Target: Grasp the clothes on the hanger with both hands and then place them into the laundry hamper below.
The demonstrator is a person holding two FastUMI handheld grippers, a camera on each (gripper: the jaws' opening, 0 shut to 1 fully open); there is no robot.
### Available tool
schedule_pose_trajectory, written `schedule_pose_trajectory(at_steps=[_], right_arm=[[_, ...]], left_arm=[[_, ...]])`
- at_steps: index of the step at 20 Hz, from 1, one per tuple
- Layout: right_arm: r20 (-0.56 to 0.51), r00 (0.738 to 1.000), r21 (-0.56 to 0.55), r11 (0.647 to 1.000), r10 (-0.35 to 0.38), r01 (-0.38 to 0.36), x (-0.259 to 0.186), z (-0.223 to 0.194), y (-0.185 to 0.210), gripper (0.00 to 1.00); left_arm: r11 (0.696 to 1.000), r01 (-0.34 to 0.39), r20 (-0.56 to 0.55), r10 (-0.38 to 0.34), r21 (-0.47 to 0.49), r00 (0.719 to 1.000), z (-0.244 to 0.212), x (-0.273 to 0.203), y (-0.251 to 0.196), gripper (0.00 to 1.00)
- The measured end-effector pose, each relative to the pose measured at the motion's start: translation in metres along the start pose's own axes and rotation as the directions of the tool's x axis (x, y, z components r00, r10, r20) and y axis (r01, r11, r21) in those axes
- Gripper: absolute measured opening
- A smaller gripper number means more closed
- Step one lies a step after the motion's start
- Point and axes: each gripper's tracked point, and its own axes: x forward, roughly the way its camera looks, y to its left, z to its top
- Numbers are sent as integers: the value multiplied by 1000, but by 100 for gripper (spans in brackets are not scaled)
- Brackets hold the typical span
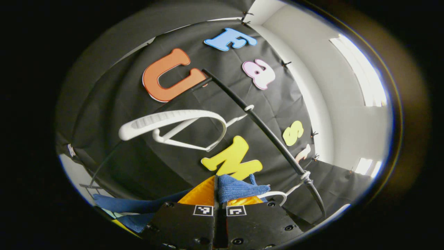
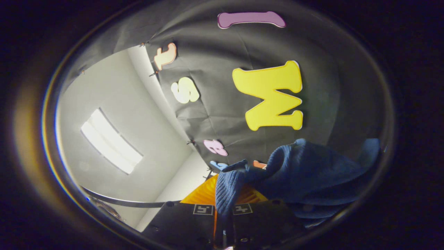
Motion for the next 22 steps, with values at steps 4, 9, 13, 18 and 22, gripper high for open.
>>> schedule_pose_trajectory(at_steps=[4,9,13,18,22], right_arm=[[-19,1000,-9,1000,16,-17,-1,1,9,6],[-34,999,112,994,0,3,-17,3,-12,5],[1,999,180,983,-47,46,-25,6,-37,5],[-36,984,174,969,-173,176,-37,-13,-76,5],[-47,978,181,961,-205,210,-46,-21,-91,5]], left_arm=[[999,24,1,-24,41,1000,3,-4,-8,0],[997,66,-60,-69,-49,996,-7,-3,-3,0],[993,76,-45,-80,-85,996,-13,-8,2,0],[990,20,-10,-22,-138,1000,-18,-20,32,0],[991,-35,-21,33,-132,999,-36,-28,51,0]])
